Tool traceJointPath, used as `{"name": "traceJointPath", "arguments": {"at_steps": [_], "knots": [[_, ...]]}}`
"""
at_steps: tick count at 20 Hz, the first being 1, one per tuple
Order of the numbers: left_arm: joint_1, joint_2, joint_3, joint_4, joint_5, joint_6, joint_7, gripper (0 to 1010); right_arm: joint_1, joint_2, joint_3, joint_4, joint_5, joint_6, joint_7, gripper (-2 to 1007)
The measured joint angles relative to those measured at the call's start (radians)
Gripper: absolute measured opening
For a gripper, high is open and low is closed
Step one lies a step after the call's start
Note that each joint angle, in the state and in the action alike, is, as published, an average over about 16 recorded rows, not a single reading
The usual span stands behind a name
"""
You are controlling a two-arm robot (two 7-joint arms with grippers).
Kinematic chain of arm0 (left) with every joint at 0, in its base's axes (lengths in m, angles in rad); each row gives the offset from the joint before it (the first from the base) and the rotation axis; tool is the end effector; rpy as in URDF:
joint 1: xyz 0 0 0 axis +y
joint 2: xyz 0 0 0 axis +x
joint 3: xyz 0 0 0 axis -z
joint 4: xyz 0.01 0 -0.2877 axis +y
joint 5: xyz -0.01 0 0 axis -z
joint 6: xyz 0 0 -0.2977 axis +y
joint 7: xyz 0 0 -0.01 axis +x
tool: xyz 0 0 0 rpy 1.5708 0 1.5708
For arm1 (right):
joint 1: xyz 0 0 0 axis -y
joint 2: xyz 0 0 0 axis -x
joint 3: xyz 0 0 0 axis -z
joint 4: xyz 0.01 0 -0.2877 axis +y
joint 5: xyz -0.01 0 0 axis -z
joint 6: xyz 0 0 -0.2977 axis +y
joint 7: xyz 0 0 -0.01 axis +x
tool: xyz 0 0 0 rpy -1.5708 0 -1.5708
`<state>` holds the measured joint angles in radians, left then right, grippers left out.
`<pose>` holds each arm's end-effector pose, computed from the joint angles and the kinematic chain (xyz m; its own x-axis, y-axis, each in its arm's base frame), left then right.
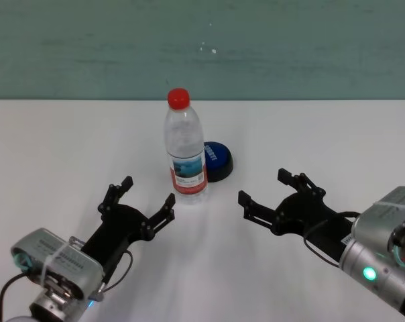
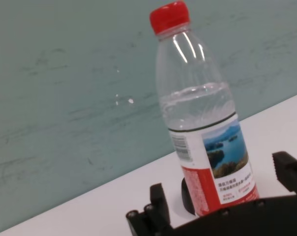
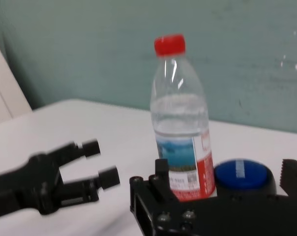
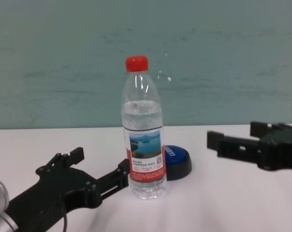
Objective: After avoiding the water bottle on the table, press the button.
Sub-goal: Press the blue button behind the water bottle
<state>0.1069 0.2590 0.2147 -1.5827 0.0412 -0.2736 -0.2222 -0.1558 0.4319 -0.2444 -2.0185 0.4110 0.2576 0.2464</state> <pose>0.2764 0.0091 -0.3303 0.4462 0.8485 0.2845 -0.8761 0.4790 -0.0545 0.2520 -0.0042 -0.2224 0.6008 -0.7975 -0.0550 0.7932 0.6033 -0.0832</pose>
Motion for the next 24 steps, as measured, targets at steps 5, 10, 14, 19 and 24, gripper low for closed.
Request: {"name": "traceJointPath", "arguments": {"at_steps": [5,10,14,19,24], "knots": [[0.0,0.0,0.0,0.0,0.0,0.0,0.0,1000,-0.019,0.035,0.009,-0.019,-0.001,0.023,-0.004,1004],[0.0,0.0,0.0,0.0,0.0,0.0,0.0,1000,-0.039,0.066,0.028,-0.038,-0.005,0.042,-0.008,1004],[0.0,0.0,0.0,0.0,0.0,0.0,0.0,1000,-0.048,0.078,0.039,-0.046,-0.006,0.049,-0.008,1004],[0.0,0.0,0.0,0.0,0.0,0.0,0.0,1000,-0.052,0.085,0.052,-0.055,-0.007,0.051,-0.008,1004],[0.0,0.0,0.0,0.0,0.0,0.0,0.0,1000,-0.052,0.083,0.058,-0.057,-0.007,0.047,-0.008,1004]]}}
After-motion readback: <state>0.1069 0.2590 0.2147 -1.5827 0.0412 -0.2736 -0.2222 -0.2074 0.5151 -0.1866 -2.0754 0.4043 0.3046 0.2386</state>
